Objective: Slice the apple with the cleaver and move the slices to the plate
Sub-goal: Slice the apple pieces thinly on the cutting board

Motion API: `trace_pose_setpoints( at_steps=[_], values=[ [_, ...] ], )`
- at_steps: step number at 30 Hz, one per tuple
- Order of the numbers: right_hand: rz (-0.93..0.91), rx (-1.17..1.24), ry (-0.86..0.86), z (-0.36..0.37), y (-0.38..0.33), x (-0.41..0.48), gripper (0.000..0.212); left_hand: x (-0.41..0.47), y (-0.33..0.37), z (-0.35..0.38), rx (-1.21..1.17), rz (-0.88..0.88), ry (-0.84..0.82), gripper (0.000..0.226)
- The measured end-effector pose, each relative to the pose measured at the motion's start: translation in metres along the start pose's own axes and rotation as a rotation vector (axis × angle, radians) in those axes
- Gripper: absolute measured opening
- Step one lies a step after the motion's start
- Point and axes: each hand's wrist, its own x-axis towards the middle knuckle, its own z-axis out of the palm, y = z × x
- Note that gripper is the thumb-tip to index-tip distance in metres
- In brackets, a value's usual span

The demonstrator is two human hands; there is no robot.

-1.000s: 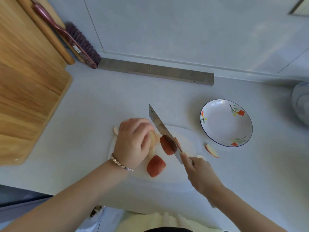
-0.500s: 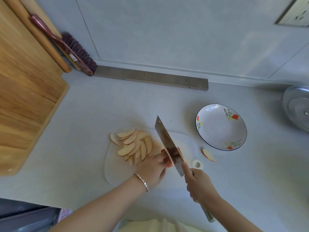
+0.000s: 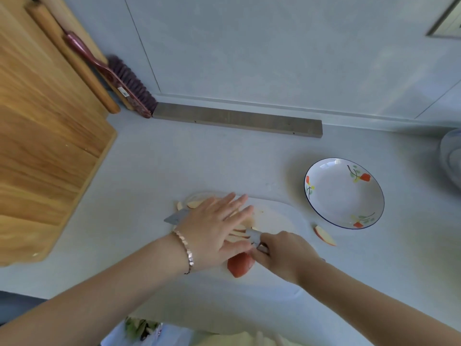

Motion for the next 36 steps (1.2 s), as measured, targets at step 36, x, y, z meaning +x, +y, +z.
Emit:
trace_pose_setpoints(
  at_steps=[36],
  values=[
    [0.648,1.182,0.163,0.020,0.084,-0.072,0.052,0.068,0.049,0.080,-0.122,-0.194,-0.032,0.034]
  ],
)
